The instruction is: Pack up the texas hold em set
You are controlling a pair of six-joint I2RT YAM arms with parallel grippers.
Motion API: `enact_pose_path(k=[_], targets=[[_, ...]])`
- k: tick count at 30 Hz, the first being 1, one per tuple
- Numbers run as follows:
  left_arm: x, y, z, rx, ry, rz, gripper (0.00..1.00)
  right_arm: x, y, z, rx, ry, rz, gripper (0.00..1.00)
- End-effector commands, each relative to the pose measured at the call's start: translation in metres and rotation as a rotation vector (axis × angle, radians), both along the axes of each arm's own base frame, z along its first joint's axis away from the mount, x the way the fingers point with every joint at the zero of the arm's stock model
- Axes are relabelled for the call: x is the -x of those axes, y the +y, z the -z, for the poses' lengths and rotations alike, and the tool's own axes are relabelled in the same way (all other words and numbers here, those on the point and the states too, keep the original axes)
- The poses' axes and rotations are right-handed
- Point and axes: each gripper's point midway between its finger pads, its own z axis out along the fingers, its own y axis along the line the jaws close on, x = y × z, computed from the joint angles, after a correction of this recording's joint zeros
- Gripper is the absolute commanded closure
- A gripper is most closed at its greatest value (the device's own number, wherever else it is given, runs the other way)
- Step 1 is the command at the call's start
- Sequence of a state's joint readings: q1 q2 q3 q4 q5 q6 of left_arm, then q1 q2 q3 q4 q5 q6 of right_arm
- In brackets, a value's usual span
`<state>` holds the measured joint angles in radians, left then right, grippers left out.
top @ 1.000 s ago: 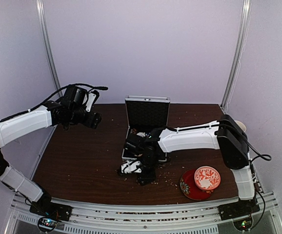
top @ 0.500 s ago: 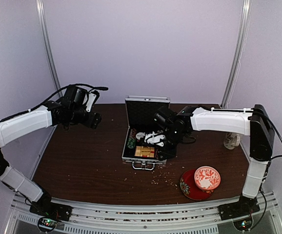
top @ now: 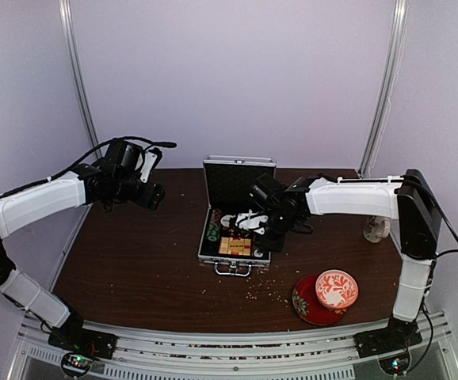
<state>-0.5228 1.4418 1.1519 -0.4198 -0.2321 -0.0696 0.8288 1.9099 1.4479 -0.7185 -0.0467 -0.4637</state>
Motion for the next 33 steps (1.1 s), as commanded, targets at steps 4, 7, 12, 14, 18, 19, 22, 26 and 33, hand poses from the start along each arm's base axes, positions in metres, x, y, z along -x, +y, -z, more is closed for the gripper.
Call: enact_pose_path(k=[4, 7, 12, 14, 18, 19, 22, 26, 33], targets=[[-0.003, 0.0, -0.001, -0.006, -0.018, 0.001, 0.18, -0.004, 0.0, 0.011, 0.016, -0.013, 0.016, 0.7], [-0.003, -0.001, 0.0, -0.005, -0.016, 0.004, 0.18, -0.003, 0.0, 0.016, 0.02, 0.0, 0.013, 0.69], [-0.003, -0.001, 0.0, -0.008, -0.014, 0.002, 0.18, -0.001, 0.001, 0.022, 0.03, 0.016, 0.008, 0.67], [-0.003, -0.001, 0.001, -0.008, -0.013, 0.003, 0.18, -0.001, 0.0, 0.023, 0.034, 0.013, 0.01, 0.65], [-0.003, -0.001, 0.001, -0.007, -0.012, 0.003, 0.18, -0.005, -0.002, 0.021, 0.032, -0.012, 0.031, 0.5], [-0.003, -0.001, 0.001, -0.008, -0.012, 0.003, 0.18, -0.006, -0.001, 0.019, 0.028, -0.014, 0.033, 0.47], [-0.003, -0.002, 0.002, -0.008, -0.009, 0.004, 0.18, -0.005, -0.001, 0.015, 0.016, -0.014, 0.035, 0.41], [-0.003, -0.001, 0.003, -0.009, -0.006, 0.004, 0.18, -0.005, -0.001, 0.01, 0.006, -0.015, 0.039, 0.4], [-0.003, -0.002, 0.003, -0.007, -0.006, 0.008, 0.18, -0.01, -0.005, 0.005, -0.019, -0.003, 0.065, 0.4]])
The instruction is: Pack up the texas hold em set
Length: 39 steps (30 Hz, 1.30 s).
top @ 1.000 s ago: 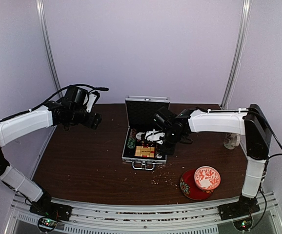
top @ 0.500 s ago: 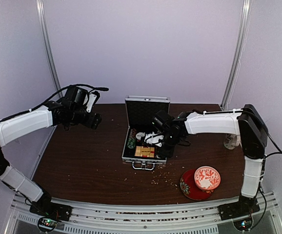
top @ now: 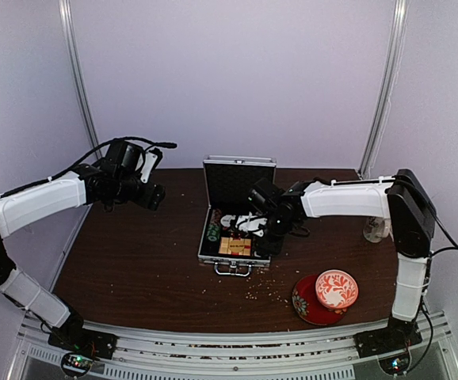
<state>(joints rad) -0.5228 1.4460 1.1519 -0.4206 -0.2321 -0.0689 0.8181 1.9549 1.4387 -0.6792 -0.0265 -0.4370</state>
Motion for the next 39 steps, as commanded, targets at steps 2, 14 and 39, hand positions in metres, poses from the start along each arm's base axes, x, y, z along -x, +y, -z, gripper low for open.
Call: enact_pose_path(k=[2, 14, 39], targets=[[-0.003, -0.002, 0.001, -0.005, -0.009, 0.007, 0.18, -0.002, -0.002, -0.008, -0.033, 0.002, 0.022, 0.39], [-0.004, -0.002, 0.004, -0.011, -0.004, 0.006, 0.18, -0.026, -0.004, 0.003, -0.001, -0.065, 0.108, 0.35], [-0.02, 0.017, -0.002, 0.04, -0.019, -0.092, 0.14, 0.03, -0.028, -0.047, -0.13, 0.085, -0.012, 0.33]])
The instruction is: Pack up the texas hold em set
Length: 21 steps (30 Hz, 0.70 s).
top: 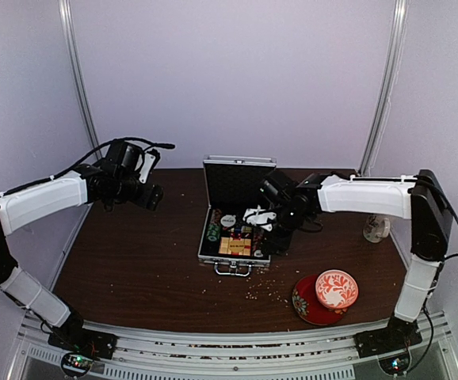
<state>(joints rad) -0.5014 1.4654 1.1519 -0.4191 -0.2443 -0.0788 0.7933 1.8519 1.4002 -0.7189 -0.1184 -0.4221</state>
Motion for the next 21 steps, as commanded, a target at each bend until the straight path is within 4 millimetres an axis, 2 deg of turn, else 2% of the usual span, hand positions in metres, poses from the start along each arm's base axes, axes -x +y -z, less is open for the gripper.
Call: enact_pose_path(k=[1, 4, 6, 10, 13, 16, 21], targets=[[-0.017, 0.009, -0.011, 0.065, -0.033, -0.066, 0.14, 0.015, -0.025, -0.024, -0.07, 0.047, -0.006, 0.33], [-0.028, 0.008, -0.015, 0.142, -0.019, -0.104, 0.15, -0.001, -0.048, -0.038, -0.165, 0.064, 0.078, 0.33], [-0.038, 0.009, -0.014, 0.205, 0.002, -0.122, 0.17, -0.024, -0.065, -0.052, -0.251, 0.058, 0.164, 0.35], [-0.065, 0.01, -0.01, 0.3, 0.022, -0.17, 0.2, -0.098, -0.103, -0.094, -0.428, -0.091, 0.396, 0.43], [-0.089, 0.004, -0.009, 0.378, 0.019, -0.185, 0.22, -0.144, -0.124, -0.117, -0.516, -0.168, 0.508, 0.45], [-0.114, -0.011, -0.014, 0.46, 0.001, -0.154, 0.23, -0.174, -0.118, -0.12, -0.58, -0.152, 0.536, 0.45], [-0.151, -0.042, -0.027, 0.57, -0.043, -0.059, 0.26, -0.201, -0.099, -0.121, -0.686, -0.102, 0.564, 0.46]])
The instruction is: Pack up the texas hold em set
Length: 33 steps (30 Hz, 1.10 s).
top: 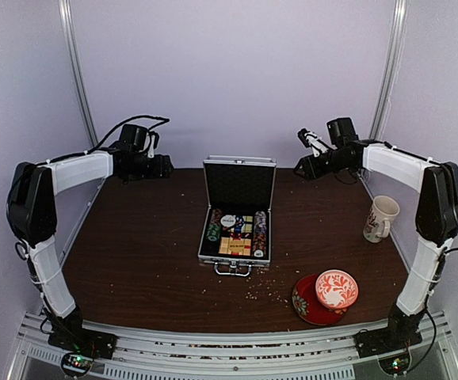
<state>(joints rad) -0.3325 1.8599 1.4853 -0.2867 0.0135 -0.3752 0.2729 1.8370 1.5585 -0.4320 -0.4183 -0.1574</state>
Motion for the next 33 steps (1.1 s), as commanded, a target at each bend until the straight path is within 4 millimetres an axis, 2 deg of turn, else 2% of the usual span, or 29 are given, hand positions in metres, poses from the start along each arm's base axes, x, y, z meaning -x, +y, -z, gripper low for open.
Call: enact_pose_path(k=[1, 5, 9, 17, 25, 30, 33], targets=[[-0.038, -0.036, -0.044, 0.18, -0.144, 0.083, 0.26, -0.021, 0.025, -0.004, -0.15, 0.025, 0.002, 0.46], [-0.055, -0.058, -0.054, 0.258, -0.174, 0.147, 0.27, -0.032, 0.035, 0.001, -0.192, 0.055, -0.012, 0.46], [-0.062, -0.076, -0.05, 0.317, -0.157, 0.207, 0.29, -0.035, 0.045, 0.002, -0.206, 0.065, -0.031, 0.46], [-0.051, -0.12, -0.058, 0.34, -0.179, 0.36, 0.29, -0.031, 0.061, 0.005, -0.209, 0.077, -0.069, 0.46], [-0.022, -0.15, -0.057, 0.315, -0.157, 0.503, 0.29, -0.005, 0.083, 0.0, -0.202, 0.083, -0.161, 0.46], [0.006, -0.149, -0.051, 0.29, -0.131, 0.523, 0.29, 0.018, 0.079, -0.004, -0.181, 0.066, -0.179, 0.46], [0.03, -0.14, -0.044, 0.272, -0.095, 0.514, 0.3, 0.039, 0.075, 0.0, -0.167, 0.073, -0.197, 0.45]])
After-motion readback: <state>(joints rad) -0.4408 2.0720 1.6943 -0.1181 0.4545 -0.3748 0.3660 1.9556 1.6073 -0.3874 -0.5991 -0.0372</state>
